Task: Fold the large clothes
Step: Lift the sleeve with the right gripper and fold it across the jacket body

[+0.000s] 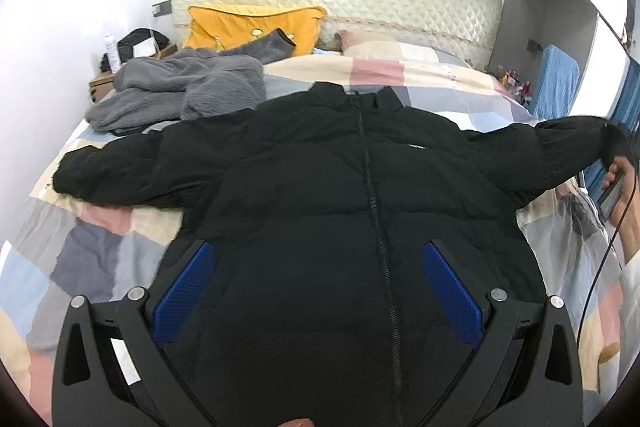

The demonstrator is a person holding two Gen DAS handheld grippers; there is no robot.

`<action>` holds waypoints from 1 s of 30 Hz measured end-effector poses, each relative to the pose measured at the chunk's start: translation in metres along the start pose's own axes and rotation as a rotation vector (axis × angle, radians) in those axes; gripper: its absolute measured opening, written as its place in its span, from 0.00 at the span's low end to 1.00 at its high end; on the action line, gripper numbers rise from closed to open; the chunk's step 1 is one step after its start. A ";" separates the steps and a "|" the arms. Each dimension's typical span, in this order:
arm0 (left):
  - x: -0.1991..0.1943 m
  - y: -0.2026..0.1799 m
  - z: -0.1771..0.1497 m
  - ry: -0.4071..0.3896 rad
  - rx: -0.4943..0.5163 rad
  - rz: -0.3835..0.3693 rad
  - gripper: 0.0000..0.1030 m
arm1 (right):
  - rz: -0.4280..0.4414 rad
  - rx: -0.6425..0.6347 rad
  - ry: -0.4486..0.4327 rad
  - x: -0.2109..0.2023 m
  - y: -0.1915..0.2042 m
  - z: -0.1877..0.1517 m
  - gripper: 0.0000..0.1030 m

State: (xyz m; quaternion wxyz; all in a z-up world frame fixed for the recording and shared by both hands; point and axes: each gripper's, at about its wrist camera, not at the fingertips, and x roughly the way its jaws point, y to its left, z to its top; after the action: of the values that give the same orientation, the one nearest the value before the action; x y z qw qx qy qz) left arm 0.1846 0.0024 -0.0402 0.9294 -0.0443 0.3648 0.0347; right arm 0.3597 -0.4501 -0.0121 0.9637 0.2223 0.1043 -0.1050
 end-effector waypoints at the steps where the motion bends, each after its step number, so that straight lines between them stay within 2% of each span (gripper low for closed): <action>1: -0.004 0.004 -0.001 -0.003 -0.005 0.005 1.00 | 0.018 -0.021 -0.007 -0.005 0.014 0.002 0.09; 6: -0.031 0.035 -0.005 -0.028 -0.030 0.029 1.00 | 0.129 -0.172 -0.017 -0.031 0.112 -0.003 0.09; 11: -0.058 0.067 -0.012 -0.060 -0.050 0.052 1.00 | 0.223 -0.354 0.019 -0.040 0.208 -0.047 0.09; 15: -0.076 0.097 -0.021 -0.089 -0.082 0.070 1.00 | 0.274 -0.513 0.064 -0.041 0.279 -0.104 0.09; 17: -0.080 0.112 -0.026 -0.092 -0.097 0.083 1.00 | 0.312 -0.553 0.100 -0.041 0.303 -0.134 0.09; 20: -0.077 0.133 -0.036 -0.050 -0.142 0.060 1.00 | 0.330 -0.699 0.155 -0.040 0.337 -0.203 0.10; 25: -0.074 0.163 -0.050 -0.022 -0.192 0.068 1.00 | 0.357 -0.862 0.266 -0.041 0.368 -0.302 0.10; 30: -0.065 0.178 -0.064 0.018 -0.209 0.056 1.00 | 0.344 -0.933 0.391 -0.026 0.379 -0.370 0.13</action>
State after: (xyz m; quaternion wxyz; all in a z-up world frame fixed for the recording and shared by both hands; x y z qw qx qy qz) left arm 0.0766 0.1706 -0.0525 0.9151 -0.1311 0.3684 0.0982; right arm 0.3721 0.0541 -0.1768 0.9260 -0.2004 0.2796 0.1556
